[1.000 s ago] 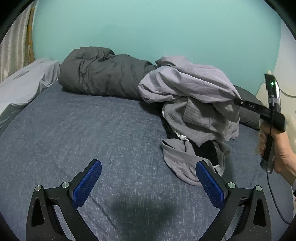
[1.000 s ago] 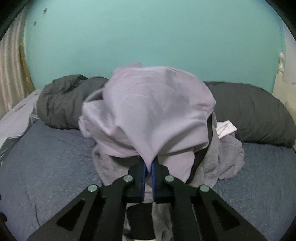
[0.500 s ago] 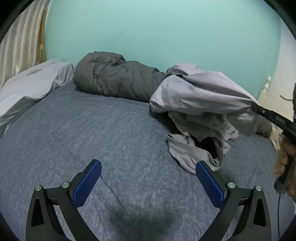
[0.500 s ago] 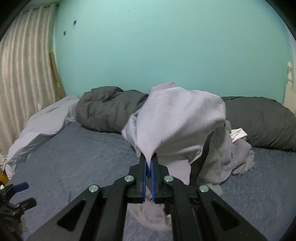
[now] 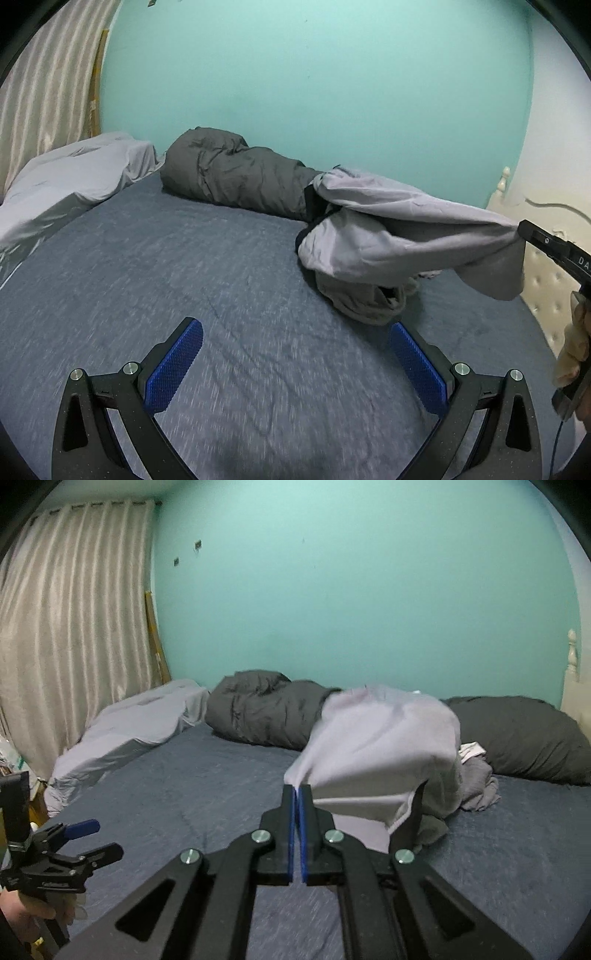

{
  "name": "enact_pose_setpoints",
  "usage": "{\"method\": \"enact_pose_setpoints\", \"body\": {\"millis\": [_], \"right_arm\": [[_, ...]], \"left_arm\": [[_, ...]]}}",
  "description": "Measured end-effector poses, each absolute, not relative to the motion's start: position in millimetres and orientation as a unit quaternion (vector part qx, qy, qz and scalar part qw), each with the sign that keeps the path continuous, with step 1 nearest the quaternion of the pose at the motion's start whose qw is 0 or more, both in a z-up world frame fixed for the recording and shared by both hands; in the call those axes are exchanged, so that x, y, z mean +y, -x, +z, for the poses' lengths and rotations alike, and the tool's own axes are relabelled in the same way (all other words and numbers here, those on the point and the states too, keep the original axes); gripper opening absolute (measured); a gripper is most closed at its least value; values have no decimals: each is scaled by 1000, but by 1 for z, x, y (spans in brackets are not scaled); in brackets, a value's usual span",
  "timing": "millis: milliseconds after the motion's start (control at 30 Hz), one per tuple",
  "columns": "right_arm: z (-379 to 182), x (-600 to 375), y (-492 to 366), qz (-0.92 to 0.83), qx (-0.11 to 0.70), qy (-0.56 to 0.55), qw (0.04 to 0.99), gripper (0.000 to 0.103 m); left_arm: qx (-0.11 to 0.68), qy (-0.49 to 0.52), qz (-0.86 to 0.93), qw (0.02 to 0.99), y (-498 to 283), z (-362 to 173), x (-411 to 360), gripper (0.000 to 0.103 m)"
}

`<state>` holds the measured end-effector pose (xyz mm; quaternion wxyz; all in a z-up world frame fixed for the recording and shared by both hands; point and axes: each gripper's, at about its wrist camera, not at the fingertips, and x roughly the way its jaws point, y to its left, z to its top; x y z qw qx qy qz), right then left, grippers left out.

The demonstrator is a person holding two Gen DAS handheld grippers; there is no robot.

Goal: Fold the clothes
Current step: 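Lift the lavender garment with the right tool and pull it off the pile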

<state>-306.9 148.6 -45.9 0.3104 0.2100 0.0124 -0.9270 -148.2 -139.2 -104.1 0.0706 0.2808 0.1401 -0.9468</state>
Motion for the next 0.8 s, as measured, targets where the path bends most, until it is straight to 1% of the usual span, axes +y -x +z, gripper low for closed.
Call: {"method": "enact_pose_setpoints", "body": {"millis": [133, 300, 433, 500, 633, 700, 767, 800], "right_arm": [[-28, 154, 262, -925, 9, -211, 315, 1], [-12, 150, 214, -917, 14, -202, 344, 0], [6, 142, 188, -913, 43, -194, 356, 0], [2, 147, 193, -918, 44, -213, 331, 0], [-37, 174, 214, -916, 0, -286, 281, 1], [-66, 189, 225, -910, -23, -329, 252, 9], [-95, 203, 236, -903, -46, -365, 223, 36], [-107, 210, 240, -900, -58, -376, 212, 42]], "left_arm": [[135, -277, -949, 72, 108, -91, -138, 103], [133, -279, -948, 78, 82, -82, -143, 103], [142, -276, -947, 79, 68, -74, -145, 103], [139, -274, -948, 80, 65, -72, -143, 103], [136, -280, -947, 79, 65, -79, -140, 103], [138, -285, -945, 78, 70, -86, -139, 103], [136, -291, -944, 76, 73, -94, -137, 103], [136, -296, -943, 76, 78, -100, -134, 103]]}}
